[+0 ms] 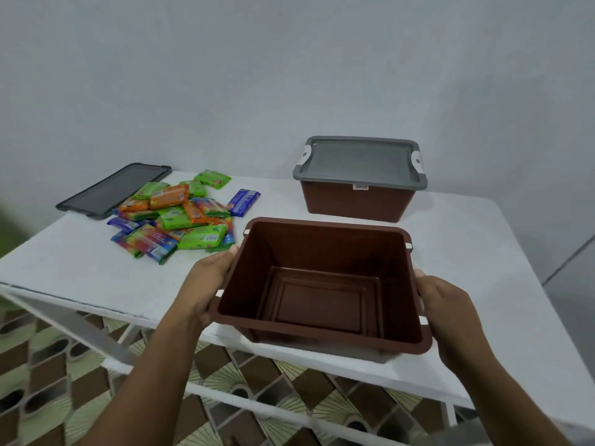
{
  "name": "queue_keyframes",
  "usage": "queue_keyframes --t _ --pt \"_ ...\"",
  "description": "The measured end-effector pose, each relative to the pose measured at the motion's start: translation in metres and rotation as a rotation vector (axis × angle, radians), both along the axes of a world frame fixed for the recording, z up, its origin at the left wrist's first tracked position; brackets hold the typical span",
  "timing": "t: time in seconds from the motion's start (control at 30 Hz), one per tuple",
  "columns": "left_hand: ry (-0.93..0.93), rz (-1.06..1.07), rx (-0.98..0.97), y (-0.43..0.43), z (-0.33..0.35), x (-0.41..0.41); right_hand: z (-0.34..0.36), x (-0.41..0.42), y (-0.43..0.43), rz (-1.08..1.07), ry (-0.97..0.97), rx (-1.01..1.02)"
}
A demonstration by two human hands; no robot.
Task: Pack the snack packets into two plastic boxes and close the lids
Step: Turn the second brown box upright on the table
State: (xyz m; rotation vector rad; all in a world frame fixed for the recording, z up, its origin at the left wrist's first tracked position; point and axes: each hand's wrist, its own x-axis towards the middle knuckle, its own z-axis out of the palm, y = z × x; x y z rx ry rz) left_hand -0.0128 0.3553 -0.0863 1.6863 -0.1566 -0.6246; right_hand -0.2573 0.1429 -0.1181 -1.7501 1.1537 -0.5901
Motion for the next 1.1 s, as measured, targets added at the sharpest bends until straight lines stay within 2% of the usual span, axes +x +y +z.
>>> queue_keyframes --t 0.2,0.3,0.37,0.47,0.57,0.73,0.8,0.97,1.1 --pt "0.012 0.005 0.012 -0.006 0.0 0.01 0.008 0.001 0.003 0.003 -0.002 -0.072" --pt "0.092 -0.06 -0.017 -0.002 -0.002 0.023 0.014 0.002 0.0 -0.005 0.087 -0.102" --pt "0.129 -0.086 -0.021 0.001 -0.004 0.041 0.026 0.004 -0.004 -0.05 0.153 -0.196" --pt "-0.056 -0.042 0.029 0.001 -0.006 0.075 0.063 0.016 -0.007 -0.087 0.089 -0.379" --pt "-0.302 -0.131 0.058 -0.004 -0.005 0.106 0.104 0.048 -0.005 0.048 0.018 -0.503" --pt "-0.586 -0.475 0.192 -0.024 -0.007 0.144 0.134 0.147 -0.008 0.435 0.017 -0.489" --pt "-0.689 -0.639 0.314 -0.036 -0.011 0.157 0.123 0.19 -0.015 0.544 0.056 -0.372" --pt "-0.923 -1.066 0.591 -0.069 -0.036 0.18 0.086 0.267 -0.032 0.774 0.357 -0.256" --pt "-1.061 -1.169 0.688 -0.086 -0.053 0.183 0.056 0.299 -0.045 0.894 0.702 -0.207"
